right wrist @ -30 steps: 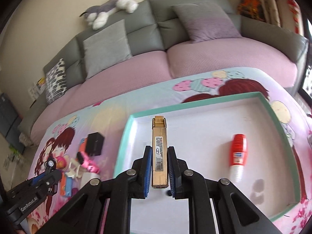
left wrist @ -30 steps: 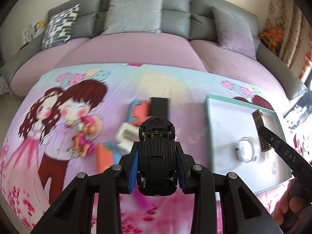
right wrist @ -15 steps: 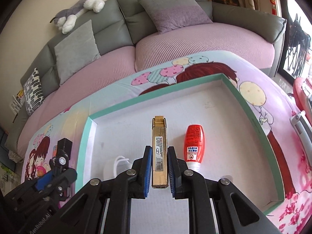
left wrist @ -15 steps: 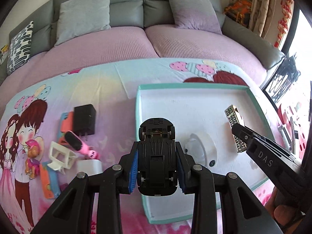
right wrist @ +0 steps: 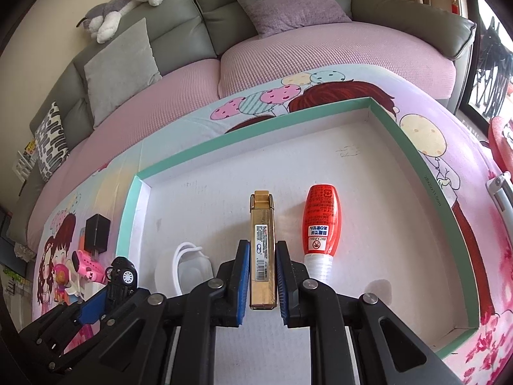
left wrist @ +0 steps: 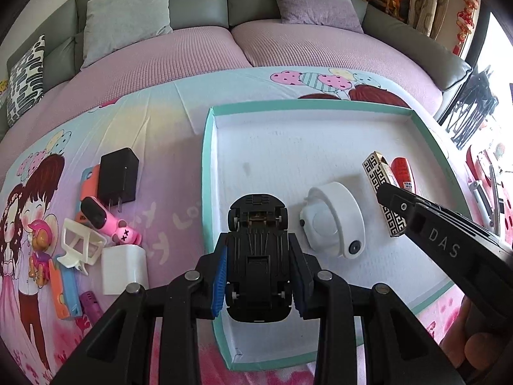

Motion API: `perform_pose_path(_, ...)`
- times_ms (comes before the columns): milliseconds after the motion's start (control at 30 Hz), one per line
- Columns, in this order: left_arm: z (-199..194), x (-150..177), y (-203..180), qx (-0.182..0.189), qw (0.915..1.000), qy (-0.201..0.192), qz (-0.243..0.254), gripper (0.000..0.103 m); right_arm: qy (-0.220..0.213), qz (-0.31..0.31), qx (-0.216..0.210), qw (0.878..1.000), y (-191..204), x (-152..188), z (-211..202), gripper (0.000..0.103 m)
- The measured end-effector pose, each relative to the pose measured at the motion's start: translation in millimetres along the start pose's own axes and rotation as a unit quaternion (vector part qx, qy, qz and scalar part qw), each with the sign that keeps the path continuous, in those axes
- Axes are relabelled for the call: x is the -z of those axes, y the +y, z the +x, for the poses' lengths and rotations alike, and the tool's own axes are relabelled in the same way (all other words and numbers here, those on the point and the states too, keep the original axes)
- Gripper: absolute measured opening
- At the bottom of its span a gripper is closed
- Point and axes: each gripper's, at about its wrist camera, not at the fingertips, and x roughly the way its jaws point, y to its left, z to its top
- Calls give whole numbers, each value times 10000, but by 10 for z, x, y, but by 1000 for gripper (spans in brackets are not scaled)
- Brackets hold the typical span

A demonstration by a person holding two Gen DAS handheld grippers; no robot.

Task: Organize rigid objects
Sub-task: 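Carry the car and gold box into the tray and release them, then withdraw both tools from the tray back toward the remaining objects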

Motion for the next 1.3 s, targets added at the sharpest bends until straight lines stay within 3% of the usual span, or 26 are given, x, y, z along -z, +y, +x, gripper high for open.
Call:
perform_pose_path(467,51,21,42,-55,9999,117,-61,35,195,-103,136,9997,49,29,90,19)
perform_pose_path(767,-1,8,41,-28,10000,72,-45,41,159,-128,158,9997,70,31,76,20)
perform_pose_path(933,-132,-24,81,-29,9999,-94,-110,42,-110,-92,-14,9999,83,-3,-40,20)
perform_pose_path(1067,-231,-43,156,-46,9993,-264,-257,51,-310,-186,-97,9993,138,-24,-116,20)
perform_pose_path(1300,-341,-70,338,-140,9965,-497,-662,52,-397,-195,-120,9989,158,-33,-139,20)
